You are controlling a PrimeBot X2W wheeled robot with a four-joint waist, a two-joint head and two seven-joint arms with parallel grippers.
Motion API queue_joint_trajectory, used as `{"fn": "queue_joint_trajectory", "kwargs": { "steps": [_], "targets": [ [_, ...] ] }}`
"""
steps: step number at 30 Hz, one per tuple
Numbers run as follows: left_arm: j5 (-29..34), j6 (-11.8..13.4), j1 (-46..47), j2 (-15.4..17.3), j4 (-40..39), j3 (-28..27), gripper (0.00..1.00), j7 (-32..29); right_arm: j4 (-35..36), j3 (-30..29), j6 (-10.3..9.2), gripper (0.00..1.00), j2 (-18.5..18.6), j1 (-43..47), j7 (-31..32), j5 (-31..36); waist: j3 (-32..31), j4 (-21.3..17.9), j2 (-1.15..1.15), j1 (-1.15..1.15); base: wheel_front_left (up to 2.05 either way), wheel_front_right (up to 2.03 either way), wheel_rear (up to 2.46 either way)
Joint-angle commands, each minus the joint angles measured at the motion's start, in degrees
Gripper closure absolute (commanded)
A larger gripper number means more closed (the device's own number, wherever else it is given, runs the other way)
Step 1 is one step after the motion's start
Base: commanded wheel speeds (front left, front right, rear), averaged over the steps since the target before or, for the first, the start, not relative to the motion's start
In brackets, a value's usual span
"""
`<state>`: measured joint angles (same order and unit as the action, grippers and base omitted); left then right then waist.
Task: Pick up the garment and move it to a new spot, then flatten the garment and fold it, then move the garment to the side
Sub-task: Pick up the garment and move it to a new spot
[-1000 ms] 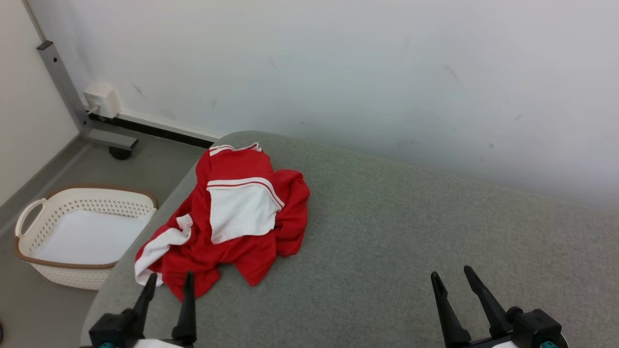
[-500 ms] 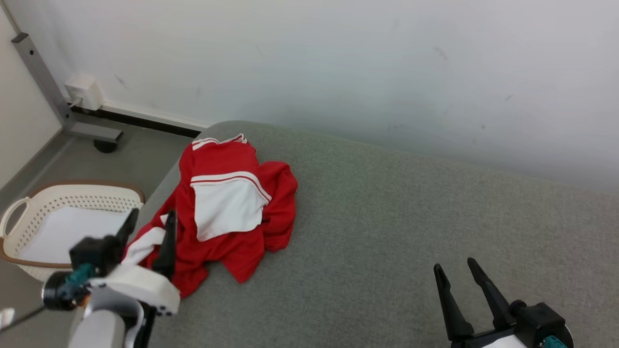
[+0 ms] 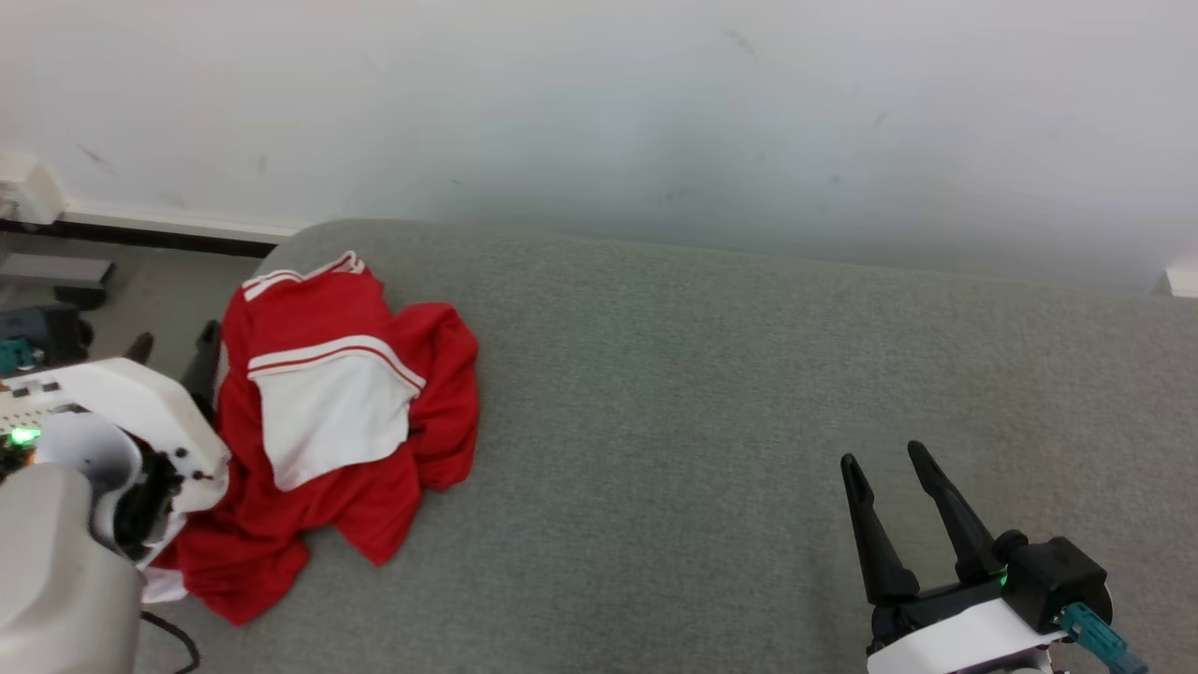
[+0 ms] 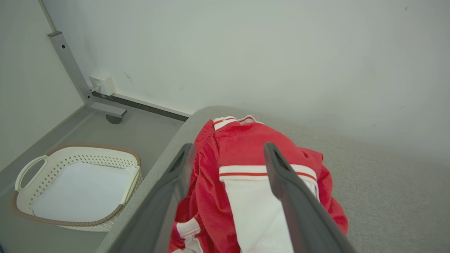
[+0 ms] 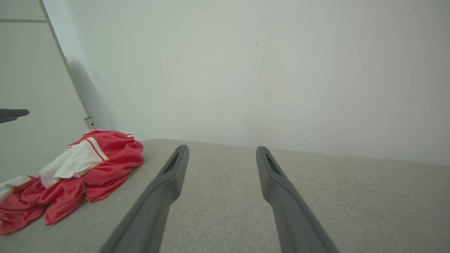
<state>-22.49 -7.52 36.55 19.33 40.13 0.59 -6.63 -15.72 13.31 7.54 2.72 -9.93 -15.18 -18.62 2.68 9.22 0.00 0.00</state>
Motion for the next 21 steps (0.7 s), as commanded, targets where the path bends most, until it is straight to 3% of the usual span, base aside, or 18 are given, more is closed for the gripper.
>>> {"fn": "queue_joint_trajectory", "kwargs": {
  "steps": [1, 13, 21],
  "targets": [
    [-0.3, 0.1, 1.5, 1.5, 1.7, -0.1, 0.00, -1.0, 0.2, -0.1, -0.10, 0.00, 0.3, -0.9, 0.1, 0.4, 1.7, -2.7, 0.00, 0.00, 0.00, 0.00, 0.00],
    [-9.6, 0.1, 7.4, 7.9, 20.0, -2.3, 0.00, -9.9, 1.3, 1.2, -0.10, 0.00, 0.3, -4.2, 0.1, -3.1, 6.8, -13.5, 0.00, 0.00, 0.00, 0.00, 0.00],
    [-13.2, 0.1, 6.5, 8.7, 25.6, -1.1, 0.00, -15.4, 2.0, 1.3, -0.10, 0.00, 0.2, -4.6, 0.1, -3.1, 8.2, -16.4, 0.00, 0.00, 0.00, 0.00, 0.00]
  ]
}}
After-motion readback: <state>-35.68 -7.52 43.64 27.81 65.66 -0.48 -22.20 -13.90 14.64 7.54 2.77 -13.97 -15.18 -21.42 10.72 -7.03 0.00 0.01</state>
